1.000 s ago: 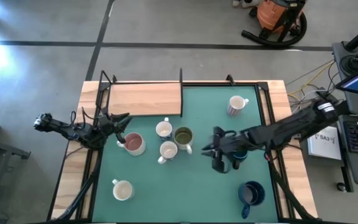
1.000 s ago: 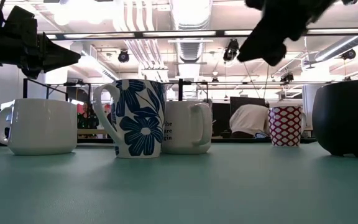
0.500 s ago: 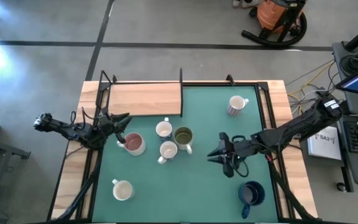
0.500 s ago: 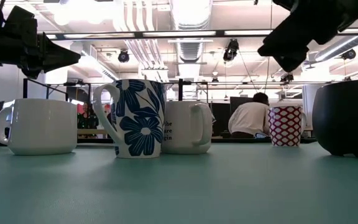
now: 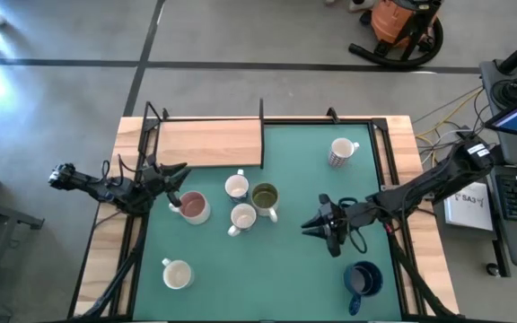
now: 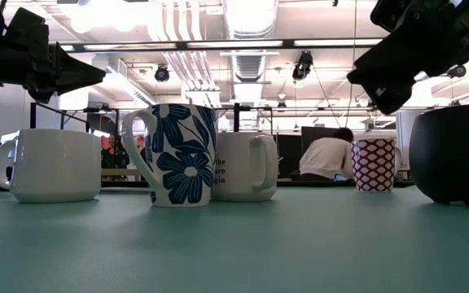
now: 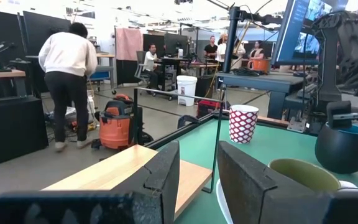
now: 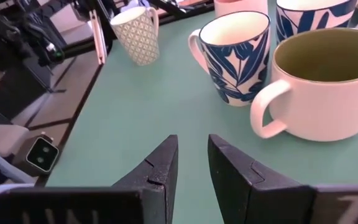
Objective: Place coffee mugs
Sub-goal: Put the pink mug on the shelf
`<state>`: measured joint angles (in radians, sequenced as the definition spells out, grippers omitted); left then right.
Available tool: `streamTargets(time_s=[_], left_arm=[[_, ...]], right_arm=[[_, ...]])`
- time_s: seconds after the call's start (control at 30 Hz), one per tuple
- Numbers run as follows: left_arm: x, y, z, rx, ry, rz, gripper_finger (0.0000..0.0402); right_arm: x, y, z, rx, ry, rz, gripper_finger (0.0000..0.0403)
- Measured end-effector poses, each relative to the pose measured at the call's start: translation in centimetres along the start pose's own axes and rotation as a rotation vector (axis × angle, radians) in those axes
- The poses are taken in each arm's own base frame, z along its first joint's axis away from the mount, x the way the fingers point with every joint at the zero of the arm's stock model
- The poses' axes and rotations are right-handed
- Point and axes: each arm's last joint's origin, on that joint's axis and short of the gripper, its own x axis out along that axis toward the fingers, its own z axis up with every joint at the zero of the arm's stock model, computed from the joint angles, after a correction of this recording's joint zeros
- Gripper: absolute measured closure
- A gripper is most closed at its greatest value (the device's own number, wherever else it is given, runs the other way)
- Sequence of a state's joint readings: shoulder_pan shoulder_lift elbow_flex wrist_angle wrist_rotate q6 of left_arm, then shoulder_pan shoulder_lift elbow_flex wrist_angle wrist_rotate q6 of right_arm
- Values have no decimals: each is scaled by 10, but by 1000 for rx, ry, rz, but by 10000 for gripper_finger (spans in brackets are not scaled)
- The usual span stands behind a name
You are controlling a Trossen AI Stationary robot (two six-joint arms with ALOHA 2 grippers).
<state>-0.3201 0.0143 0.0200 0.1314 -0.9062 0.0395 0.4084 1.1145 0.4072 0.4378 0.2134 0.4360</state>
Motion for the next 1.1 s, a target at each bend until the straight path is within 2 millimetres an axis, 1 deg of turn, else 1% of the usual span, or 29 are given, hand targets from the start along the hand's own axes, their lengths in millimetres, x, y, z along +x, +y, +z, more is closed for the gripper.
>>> streamTargets(time_s=[0.1,0.33,0.53,0.73,0.87,0.9,1.03,1.1], left_arm=[[0,0,0,0,0,0,310],[0,0,0,0,0,0,310],[0,0,0,-91,2,0,310],[0,0,-1,-67,5,0,310],[0,0,0,26,-3,2,310],[0,0,1,17,-11,2,310],[0,0,6,-122,-44,1,310],[0,0,8,-165,-56,-6,310]], right_arm=[[-1,-1,-1,3,-9,2,324],[-1,-5,-4,-1,-29,-71,323],[-2,-6,-7,-2,-22,-74,324],[-2,-8,-10,-4,-13,-82,322],[-3,-9,-12,-6,-10,-91,327],[-3,-9,-13,-6,-9,-92,328],[-3,-9,-12,-5,-11,-91,326],[-2,-8,-10,-4,-16,-89,324]])
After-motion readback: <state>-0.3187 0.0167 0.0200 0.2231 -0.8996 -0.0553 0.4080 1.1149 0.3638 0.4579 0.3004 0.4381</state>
